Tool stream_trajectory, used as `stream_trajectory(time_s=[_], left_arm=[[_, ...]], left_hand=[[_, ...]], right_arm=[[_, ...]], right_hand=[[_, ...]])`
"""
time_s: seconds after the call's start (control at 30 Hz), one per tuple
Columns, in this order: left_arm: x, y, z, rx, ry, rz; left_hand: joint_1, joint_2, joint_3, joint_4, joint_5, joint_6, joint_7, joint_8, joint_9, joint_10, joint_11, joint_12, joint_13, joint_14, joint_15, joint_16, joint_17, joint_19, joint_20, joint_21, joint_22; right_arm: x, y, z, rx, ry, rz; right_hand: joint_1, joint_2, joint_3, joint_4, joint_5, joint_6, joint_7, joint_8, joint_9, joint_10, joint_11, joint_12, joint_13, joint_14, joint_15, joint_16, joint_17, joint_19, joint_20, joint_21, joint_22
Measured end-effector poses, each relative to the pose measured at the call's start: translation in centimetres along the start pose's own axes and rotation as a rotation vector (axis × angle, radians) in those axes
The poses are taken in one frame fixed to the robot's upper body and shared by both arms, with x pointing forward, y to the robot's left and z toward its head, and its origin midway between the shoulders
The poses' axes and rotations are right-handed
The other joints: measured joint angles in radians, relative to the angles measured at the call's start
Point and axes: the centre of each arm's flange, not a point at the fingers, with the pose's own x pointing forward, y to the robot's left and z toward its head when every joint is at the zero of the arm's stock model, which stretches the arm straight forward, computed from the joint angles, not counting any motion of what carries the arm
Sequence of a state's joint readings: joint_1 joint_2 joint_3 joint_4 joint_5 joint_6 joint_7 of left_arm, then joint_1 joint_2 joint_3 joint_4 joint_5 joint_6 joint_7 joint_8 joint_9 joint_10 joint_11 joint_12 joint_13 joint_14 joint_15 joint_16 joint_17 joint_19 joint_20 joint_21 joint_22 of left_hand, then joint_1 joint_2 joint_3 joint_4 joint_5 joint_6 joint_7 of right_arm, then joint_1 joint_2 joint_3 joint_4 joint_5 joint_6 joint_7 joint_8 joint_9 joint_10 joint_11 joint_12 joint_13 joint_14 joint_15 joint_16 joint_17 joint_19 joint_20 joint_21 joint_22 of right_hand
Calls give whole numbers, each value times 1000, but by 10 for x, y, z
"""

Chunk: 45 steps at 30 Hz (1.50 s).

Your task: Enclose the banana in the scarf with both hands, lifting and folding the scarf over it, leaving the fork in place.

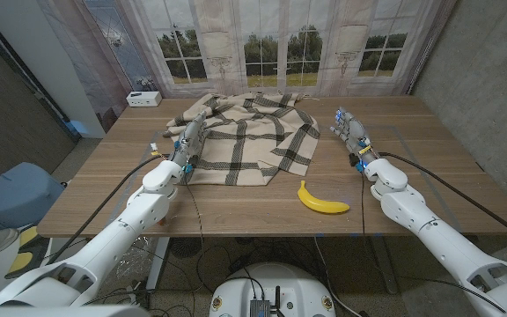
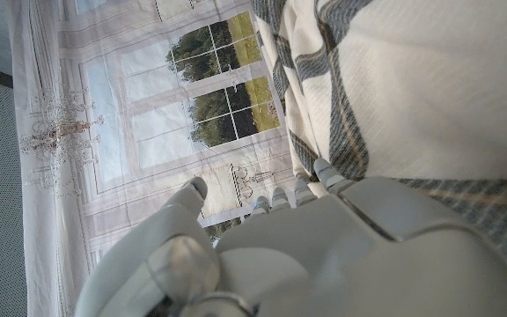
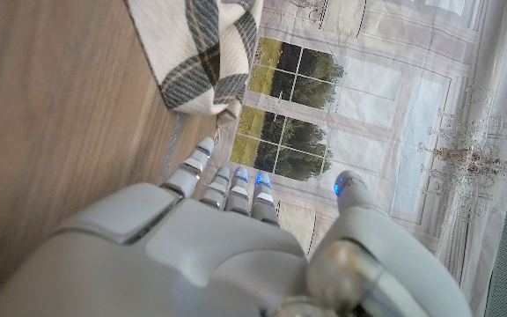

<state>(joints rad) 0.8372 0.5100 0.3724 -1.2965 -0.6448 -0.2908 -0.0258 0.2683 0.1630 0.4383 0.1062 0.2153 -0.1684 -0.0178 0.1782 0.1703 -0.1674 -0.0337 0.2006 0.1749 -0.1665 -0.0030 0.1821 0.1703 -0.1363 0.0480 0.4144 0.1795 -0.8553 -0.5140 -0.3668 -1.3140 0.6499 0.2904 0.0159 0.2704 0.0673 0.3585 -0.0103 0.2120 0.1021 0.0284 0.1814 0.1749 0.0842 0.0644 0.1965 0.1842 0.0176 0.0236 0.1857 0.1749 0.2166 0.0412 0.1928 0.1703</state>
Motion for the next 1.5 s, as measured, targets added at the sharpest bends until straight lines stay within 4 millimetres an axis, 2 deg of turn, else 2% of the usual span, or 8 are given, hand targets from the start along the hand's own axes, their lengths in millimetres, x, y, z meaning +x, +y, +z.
stream_trajectory(time_s=[0.2,0.33,0.63,0.7,1.03,1.33,1.37,1.5], left_arm=[[2,-2,1,14,1,-6],[4,-2,3,42,4,-10],[12,-10,15,200,15,-49],[19,-16,30,254,-3,-83],[34,-42,57,539,-25,-196],[34,-46,51,708,-4,-238],[42,-71,80,761,-74,-301],[41,-75,80,831,-77,-331]], left_hand=[[5,-3,2,-2,0,0,0,0,0,0,0,0,0,-3,3,0,0,0,0,0,0],[15,-14,4,-5,0,-4,-4,0,0,0,0,0,0,-3,3,0,-2,-3,19,0,0],[21,-19,3,-22,0,-4,-21,7,0,-5,5,0,0,-5,23,0,-3,6,27,-4,0],[21,-20,6,-27,-3,-1,-24,7,0,-5,5,0,0,-5,23,0,-3,6,27,-4,0],[30,-28,1,-37,-7,6,-31,11,0,-5,5,0,5,-5,23,0,-3,6,27,-8,0],[33,-32,2,-44,-7,13,-38,11,0,-5,5,0,5,-5,23,0,-3,6,27,-12,0],[34,-32,2,-45,-7,13,-38,11,0,-5,5,0,5,-5,23,0,-3,6,27,-12,0],[34,-32,2,-44,-8,15,-40,11,0,-5,5,7,5,-5,23,0,-3,11,32,-12,0]], right_arm=[[-2,0,-1,0,1,-6],[-4,0,-2,0,3,-8],[-9,-1,-5,1,8,-15],[-9,-1,-5,2,7,-18],[-18,-3,-7,5,4,-29],[-24,0,-8,7,5,-22],[-24,-1,-7,7,-1,-32],[-26,0,-6,5,-3,-31]], right_hand=[[0,0,0,0,0,0,0,4,0,0,0,0,0,0,0,0,0,0,0,0,0],[0,0,0,0,0,0,0,4,0,0,0,0,0,0,0,0,0,0,0,0,0],[0,0,3,-3,0,5,-5,4,0,9,2,0,5,6,5,0,5,0,0,0,0],[0,0,3,-3,0,5,-5,4,0,9,2,0,5,5,5,0,5,0,0,0,0],[0,0,3,-3,0,5,-5,4,0,14,7,0,4,6,5,0,4,0,0,0,0],[0,0,5,-5,0,9,-2,4,0,14,7,0,4,5,5,0,4,0,0,0,0],[0,0,5,-5,0,9,-2,4,0,18,11,0,4,5,5,0,4,0,0,0,0],[3,3,10,-10,0,9,-2,4,0,20,13,4,4,11,11,0,4,0,0,0,0]])
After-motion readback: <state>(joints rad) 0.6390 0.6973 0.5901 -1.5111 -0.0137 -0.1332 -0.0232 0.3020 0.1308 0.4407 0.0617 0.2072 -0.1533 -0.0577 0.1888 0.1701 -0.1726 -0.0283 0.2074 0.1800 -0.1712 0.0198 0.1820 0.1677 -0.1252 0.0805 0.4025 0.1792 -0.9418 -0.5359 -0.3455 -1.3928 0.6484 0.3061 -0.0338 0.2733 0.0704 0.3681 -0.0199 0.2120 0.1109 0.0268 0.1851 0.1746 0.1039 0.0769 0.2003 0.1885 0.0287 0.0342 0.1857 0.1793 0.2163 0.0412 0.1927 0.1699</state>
